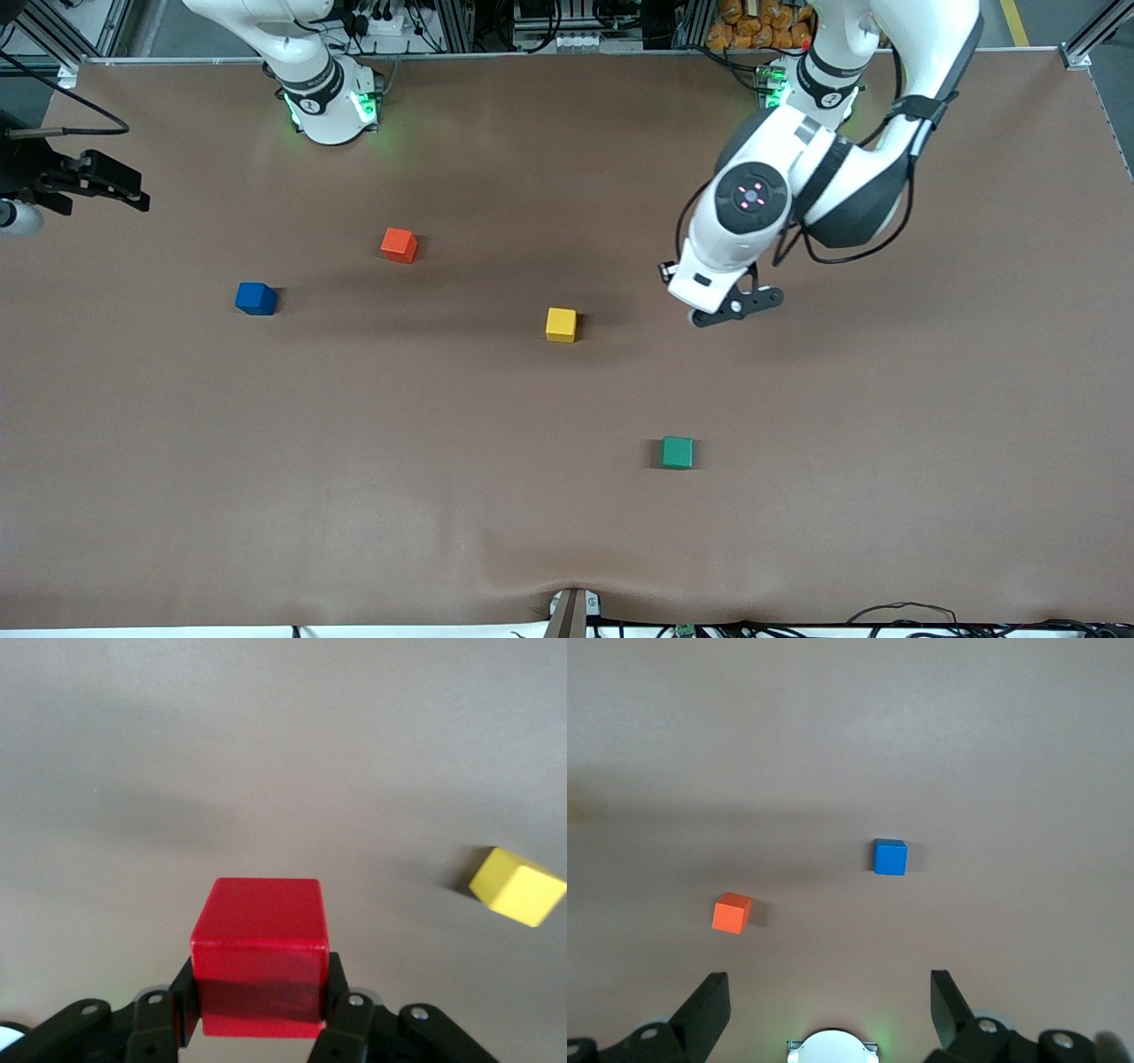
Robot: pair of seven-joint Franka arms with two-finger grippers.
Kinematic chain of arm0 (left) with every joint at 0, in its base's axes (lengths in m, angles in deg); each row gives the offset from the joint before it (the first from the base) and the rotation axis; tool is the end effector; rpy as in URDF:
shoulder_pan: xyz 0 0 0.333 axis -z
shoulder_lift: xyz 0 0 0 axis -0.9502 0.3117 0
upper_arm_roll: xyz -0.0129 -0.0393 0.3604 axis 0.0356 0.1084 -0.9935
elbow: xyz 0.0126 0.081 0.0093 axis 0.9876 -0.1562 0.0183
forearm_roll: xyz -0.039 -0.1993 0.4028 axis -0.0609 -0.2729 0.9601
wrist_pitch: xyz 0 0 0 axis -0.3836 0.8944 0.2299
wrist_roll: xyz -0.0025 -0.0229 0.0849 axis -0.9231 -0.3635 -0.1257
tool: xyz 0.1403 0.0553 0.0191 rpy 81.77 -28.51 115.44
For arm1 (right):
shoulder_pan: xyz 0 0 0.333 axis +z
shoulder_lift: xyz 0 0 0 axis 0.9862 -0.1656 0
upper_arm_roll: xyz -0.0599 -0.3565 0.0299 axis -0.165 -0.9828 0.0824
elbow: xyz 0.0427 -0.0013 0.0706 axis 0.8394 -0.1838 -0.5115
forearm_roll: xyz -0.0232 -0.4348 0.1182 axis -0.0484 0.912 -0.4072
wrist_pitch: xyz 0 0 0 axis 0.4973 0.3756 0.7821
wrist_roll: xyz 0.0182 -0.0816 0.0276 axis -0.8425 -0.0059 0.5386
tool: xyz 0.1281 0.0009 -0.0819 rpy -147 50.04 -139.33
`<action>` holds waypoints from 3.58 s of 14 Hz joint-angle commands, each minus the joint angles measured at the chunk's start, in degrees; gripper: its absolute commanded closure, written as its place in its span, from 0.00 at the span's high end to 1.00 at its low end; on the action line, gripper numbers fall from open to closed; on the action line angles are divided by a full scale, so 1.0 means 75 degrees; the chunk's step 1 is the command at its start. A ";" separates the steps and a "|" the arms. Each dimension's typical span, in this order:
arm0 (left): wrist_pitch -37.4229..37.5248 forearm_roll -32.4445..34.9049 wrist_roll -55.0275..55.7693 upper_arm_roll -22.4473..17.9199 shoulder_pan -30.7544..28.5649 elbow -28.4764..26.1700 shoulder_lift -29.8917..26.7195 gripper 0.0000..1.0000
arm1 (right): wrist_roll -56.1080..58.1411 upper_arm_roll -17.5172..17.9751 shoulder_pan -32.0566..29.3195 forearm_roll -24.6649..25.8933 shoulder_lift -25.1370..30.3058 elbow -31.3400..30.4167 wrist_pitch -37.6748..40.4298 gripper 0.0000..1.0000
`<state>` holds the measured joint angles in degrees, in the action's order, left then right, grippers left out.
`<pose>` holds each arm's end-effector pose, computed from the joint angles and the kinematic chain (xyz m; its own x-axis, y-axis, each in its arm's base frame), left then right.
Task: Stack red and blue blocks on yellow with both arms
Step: 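Carry the red cube with the left gripper over the yellow cube, then lower the red cube onto the yellow cube and open the left gripper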
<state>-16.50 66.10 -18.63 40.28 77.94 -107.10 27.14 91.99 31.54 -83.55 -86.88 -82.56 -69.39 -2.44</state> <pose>0.5706 -0.3792 0.3705 0.9409 0.2992 -0.1585 0.2846 -0.9525 -0.1083 0.5746 -0.0245 0.6236 0.9904 0.0392 -0.1324 0.0386 -0.9992 -0.0075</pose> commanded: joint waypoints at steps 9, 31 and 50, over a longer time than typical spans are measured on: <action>-0.0161 -0.0588 0.1474 -0.0061 0.0733 0.1545 0.0782 0.00 | -0.0037 0.0006 -0.0082 -0.0010 -0.0373 0.0336 0.0108 1.00; -0.3384 -0.0576 0.7696 -0.1784 0.3406 0.2061 0.2961 0.00 | -0.0013 -0.0005 -0.0058 -0.0115 -0.0467 0.0336 0.0143 1.00; -0.3842 -0.0658 0.9373 -0.1772 0.3113 0.1404 0.2962 0.00 | -0.0013 -0.0017 -0.0082 -0.0104 -0.0479 0.0289 0.0237 1.00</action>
<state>-44.60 61.72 50.39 26.88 101.53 -94.41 50.57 92.00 31.26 -83.61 -86.94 -85.64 -68.35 -1.64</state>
